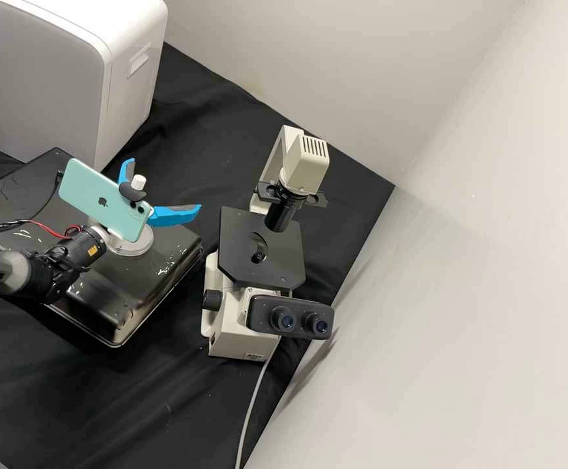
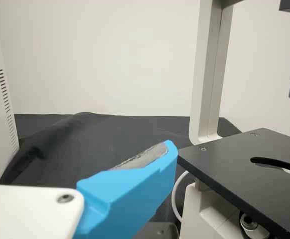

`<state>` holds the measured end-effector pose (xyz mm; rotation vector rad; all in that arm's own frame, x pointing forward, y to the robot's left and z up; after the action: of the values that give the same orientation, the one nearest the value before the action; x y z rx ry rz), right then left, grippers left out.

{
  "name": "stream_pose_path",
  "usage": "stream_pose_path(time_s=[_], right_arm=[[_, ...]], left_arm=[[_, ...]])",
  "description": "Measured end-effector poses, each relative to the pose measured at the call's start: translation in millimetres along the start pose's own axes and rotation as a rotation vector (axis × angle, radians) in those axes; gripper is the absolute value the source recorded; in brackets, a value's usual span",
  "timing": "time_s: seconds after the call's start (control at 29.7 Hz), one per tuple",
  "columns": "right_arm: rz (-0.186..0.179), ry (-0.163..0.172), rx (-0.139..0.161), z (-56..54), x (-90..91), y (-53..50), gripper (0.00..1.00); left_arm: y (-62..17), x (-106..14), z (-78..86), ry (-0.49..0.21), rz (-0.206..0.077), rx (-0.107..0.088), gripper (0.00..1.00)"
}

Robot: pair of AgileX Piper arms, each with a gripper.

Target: Place the petri dish on the microscope

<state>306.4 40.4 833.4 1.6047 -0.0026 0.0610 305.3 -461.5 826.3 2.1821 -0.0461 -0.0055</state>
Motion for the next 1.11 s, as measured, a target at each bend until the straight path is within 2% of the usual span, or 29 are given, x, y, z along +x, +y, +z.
stream_pose_path(time_s=[0.4,0.47,0.61,0.71,0.84,0.91,0.98,1.04,1.11], right_arm=[[0.000,0.000,0.000,0.0,0.0,0.0,1.00],[0.000,0.000,0.000,0.0,0.0,0.0,1.00],[0.000,0.000,0.000,0.0,0.0,0.0,1.00],[0.000,0.000,0.000,0.0,0.0,0.0,1.00],[0.000,0.000,0.000,0.0,0.0,0.0,1.00],[0.000,0.000,0.000,0.0,0.0,0.0,1.00],[0.000,0.000,0.000,0.0,0.0,0.0,1.00],[0.000,0.000,0.000,0.0,0.0,0.0,1.00],[0.000,0.000,0.000,0.0,0.0,0.0,1.00]], left_arm=[[0.0,0.0,0.2,-0.002,0.000,0.001,1.00],[-2.1,-1.7,0.2,-0.005,-0.008,0.004,1.00],[-9.1,-12.0,7.7,-0.046,-0.031,0.017,1.00],[-14.1,-24.2,20.7,-0.094,-0.044,0.020,1.00],[-24.4,-42.9,37.1,-0.169,-0.069,0.063,1.00],[-28.8,-50.0,41.7,-0.191,-0.079,0.076,1.00],[-35.6,-59.7,48.1,-0.224,-0.102,0.098,1.00],[-41.7,-67.4,52.9,-0.244,-0.120,0.107,1.00],[-48.1,-76.4,59.6,-0.270,-0.149,0.106,1.00]])
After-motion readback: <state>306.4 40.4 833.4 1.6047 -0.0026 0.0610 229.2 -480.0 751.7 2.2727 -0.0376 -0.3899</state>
